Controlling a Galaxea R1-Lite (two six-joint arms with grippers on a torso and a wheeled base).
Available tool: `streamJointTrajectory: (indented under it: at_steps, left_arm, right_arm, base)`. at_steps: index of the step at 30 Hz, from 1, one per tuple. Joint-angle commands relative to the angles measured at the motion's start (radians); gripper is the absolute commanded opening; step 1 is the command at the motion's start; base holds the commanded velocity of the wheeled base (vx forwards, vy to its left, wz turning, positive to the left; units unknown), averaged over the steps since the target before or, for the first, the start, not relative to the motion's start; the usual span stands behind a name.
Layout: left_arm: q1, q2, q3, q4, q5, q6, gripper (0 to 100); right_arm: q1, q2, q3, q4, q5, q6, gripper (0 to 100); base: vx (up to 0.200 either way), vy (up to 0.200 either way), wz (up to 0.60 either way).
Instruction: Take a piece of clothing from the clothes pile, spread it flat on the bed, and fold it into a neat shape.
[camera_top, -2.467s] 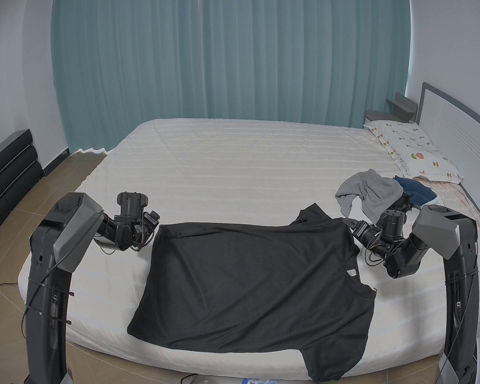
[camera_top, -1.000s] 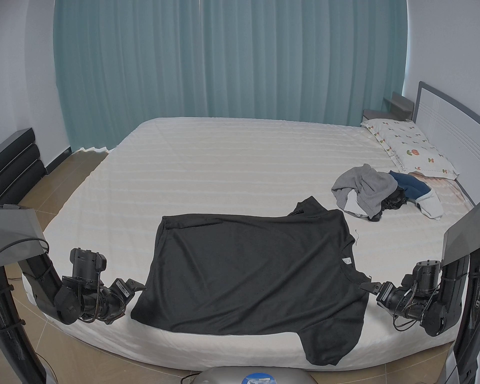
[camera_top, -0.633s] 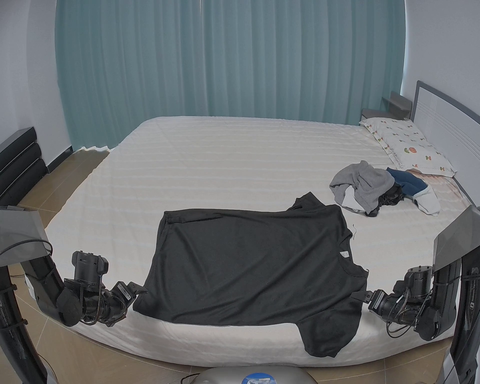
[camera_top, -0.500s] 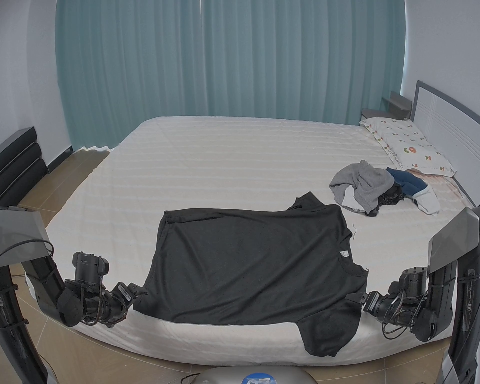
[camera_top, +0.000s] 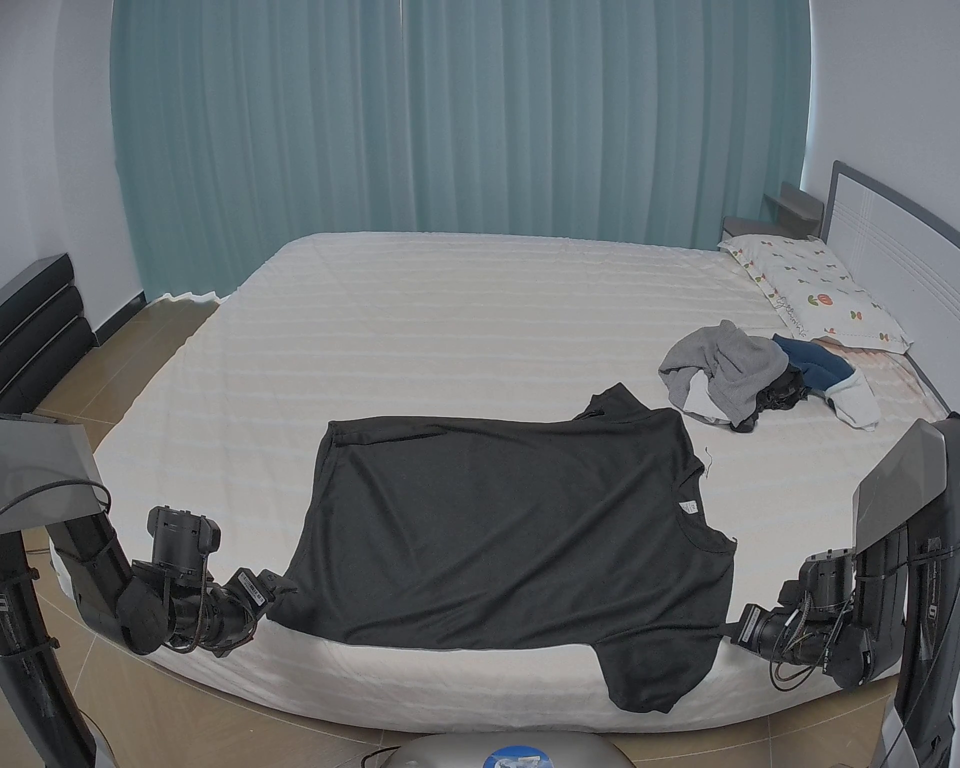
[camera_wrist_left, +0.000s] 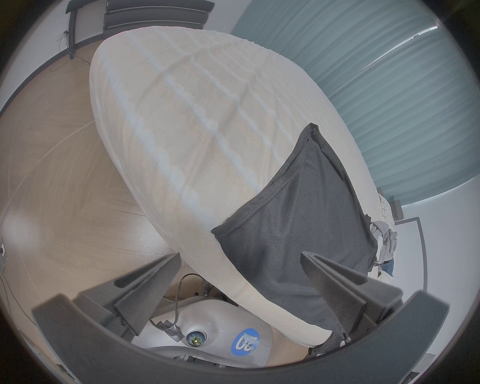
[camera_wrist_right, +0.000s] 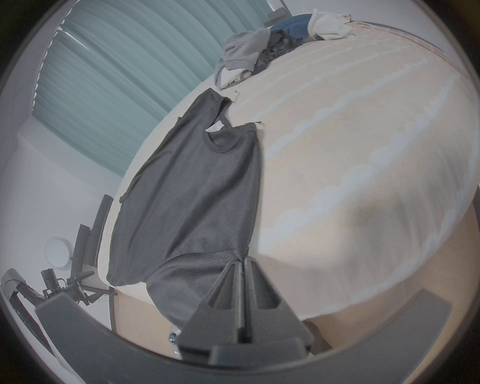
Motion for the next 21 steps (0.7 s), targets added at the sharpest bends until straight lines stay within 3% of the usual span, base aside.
streamJointTrajectory:
  at_steps: [1, 9, 15, 21]
  left_arm:
    - [0.0, 0.006, 0.003, 0.0, 0.002, 0.006, 100]
    - [-0.008, 0.012, 0.024, 0.0, 0.011, 0.063, 100]
    - [-0.031, 0.02, 0.024, 0.0, 0.014, 0.077, 100]
    - [-0.063, 0.04, 0.01, 0.0, 0.063, 0.079, 100]
  right_arm:
    - [-0.009, -0.008, 0.039, -0.008, 0.001, -0.025, 0]
    - [-0.035, -0.031, 0.096, -0.007, 0.009, -0.118, 0]
    - [-0.059, -0.063, 0.096, 0.078, 0.012, -0.181, 0]
    - [-0.056, -0.057, 0.096, 0.079, 0.01, -0.187, 0]
  base:
    - [0.0, 0.0, 0.0]
    - [0.0, 0.0, 0.0]
    - [0.0, 0.0, 0.0]
    - [0.0, 0.0, 0.0]
